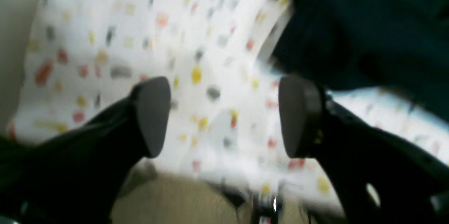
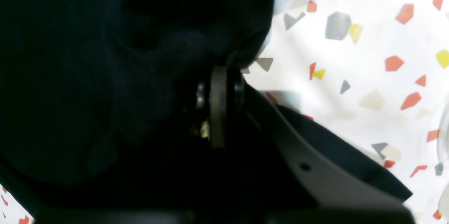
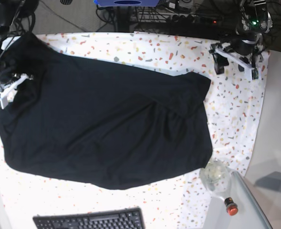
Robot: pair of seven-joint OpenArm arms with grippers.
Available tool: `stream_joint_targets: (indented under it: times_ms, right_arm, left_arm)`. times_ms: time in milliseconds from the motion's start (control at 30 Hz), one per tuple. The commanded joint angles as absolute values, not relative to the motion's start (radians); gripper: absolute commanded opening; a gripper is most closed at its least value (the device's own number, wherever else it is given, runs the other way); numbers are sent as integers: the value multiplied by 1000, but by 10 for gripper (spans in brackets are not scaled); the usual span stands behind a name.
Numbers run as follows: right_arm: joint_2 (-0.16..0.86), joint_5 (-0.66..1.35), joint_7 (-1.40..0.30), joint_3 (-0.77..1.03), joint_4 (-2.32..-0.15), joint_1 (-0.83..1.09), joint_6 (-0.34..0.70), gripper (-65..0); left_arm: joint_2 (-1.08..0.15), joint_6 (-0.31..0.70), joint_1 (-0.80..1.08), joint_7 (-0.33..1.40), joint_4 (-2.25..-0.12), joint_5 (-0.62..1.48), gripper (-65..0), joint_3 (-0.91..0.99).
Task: Layout the t-shirt on the table in an organized manner, then fold the t-shirt properly
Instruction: 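Grasp the shirt's shoulder with the left gripper and pull it outward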
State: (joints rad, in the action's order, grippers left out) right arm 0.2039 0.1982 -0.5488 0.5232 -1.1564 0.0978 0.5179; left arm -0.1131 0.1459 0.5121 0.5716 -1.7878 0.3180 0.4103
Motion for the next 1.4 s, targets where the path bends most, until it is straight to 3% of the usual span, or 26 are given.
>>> stream_joint_targets:
  times_ms: [0, 200, 400, 767, 867, 1067, 1367]
  right_arm:
    - [214, 191, -565, 522, -1162, 97, 527, -650]
    - [214, 189, -565, 519, -1162, 97, 527, -650]
    - [214, 189, -565, 521, -1162, 99, 527, -650]
    - [214, 189, -565, 522, -1162, 113, 529, -650]
    - [214, 189, -565, 522, -1162, 113, 529, -650]
    - [214, 189, -565, 522, -1162, 113, 529, -650]
    - [214, 189, -565, 522, -1162, 113, 529, -650]
  left_arm:
    - [-131, 145, 475, 545, -1807, 320, -188, 398]
    - [-203, 145, 251, 685, -1756, 317, -174, 234]
    - [-248, 145, -4, 789, -1508, 326, -174, 70]
    - [-240, 145, -133, 783, -1279, 326, -191, -87]
    - [-229, 145, -133, 782, -1270, 326, -276, -81]
    - [-225, 143, -122, 783, -1274, 326, -638, -76]
    - [-231, 143, -38, 782, -1388, 318, -650, -71]
